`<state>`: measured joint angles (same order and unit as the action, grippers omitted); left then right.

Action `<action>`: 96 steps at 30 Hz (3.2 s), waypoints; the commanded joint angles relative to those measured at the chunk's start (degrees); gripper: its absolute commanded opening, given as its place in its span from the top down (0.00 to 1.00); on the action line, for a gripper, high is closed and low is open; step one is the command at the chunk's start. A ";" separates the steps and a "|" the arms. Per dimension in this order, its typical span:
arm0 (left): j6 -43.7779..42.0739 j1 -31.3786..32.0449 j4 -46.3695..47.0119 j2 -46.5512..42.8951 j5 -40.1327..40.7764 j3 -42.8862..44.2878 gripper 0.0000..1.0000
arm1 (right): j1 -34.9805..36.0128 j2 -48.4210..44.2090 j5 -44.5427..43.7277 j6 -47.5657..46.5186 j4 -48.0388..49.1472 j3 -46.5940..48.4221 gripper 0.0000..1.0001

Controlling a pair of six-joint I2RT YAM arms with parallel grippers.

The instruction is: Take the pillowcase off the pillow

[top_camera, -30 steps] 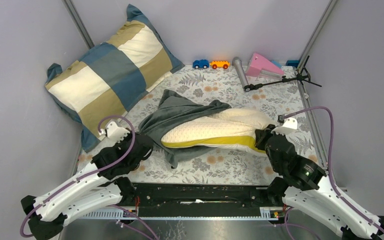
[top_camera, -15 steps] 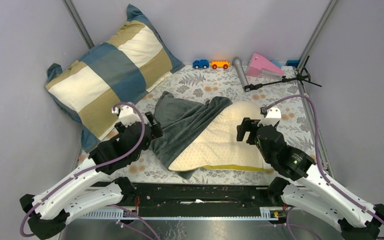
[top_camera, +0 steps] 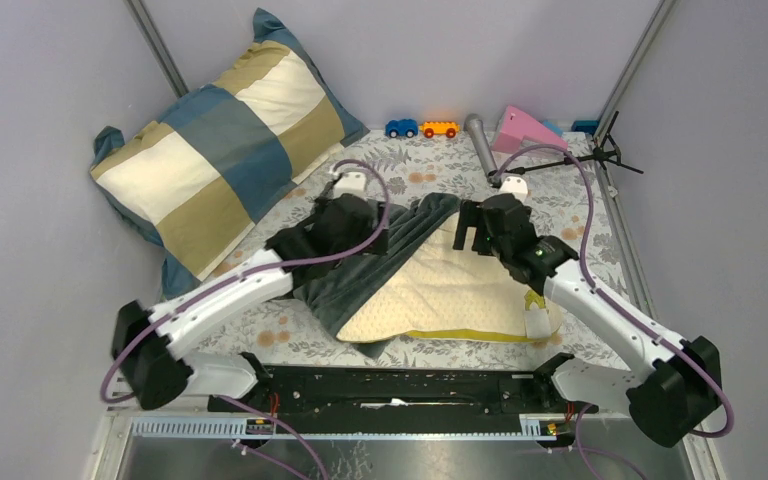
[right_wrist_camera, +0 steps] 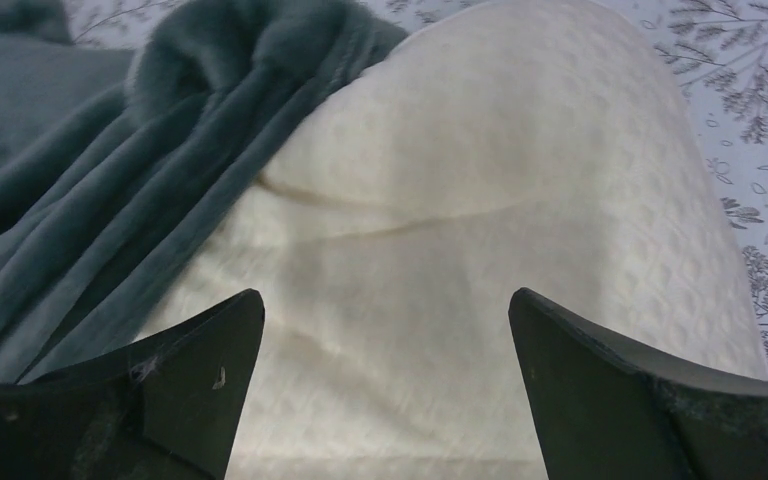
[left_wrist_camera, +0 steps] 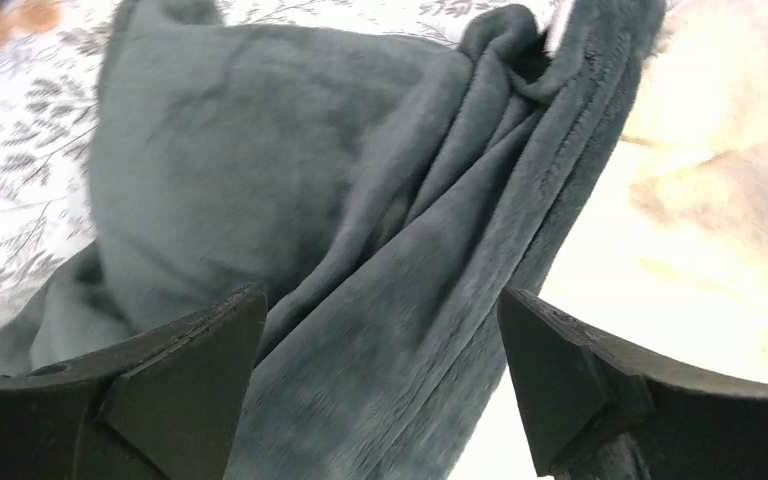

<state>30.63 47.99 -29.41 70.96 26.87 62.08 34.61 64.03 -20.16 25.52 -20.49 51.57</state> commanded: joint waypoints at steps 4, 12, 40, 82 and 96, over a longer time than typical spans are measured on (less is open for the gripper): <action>-9.34 -1.92 5.24 16.07 -11.65 14.11 0.06 | -6.09 2.26 0.65 -0.39 4.79 -1.28 0.00; -10.03 -4.24 5.92 27.47 -23.68 19.41 0.13 | -6.22 3.55 -1.64 2.26 7.48 -9.13 0.00; 19.98 -38.49 16.45 -9.99 -4.07 -17.74 1.00 | -16.22 -24.47 -18.51 17.93 6.94 -22.01 0.99; 16.17 -18.54 15.39 -14.67 -16.46 -33.95 0.01 | 17.46 25.63 8.39 -0.02 8.09 5.72 0.50; 18.72 -18.63 18.92 -14.16 -14.63 -36.64 0.11 | -0.22 -7.69 -15.03 3.73 10.90 -5.83 1.00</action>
<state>47.68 29.36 -13.98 58.78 11.14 26.76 44.27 63.61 -25.08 26.76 -10.87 47.05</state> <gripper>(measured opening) 0.928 0.032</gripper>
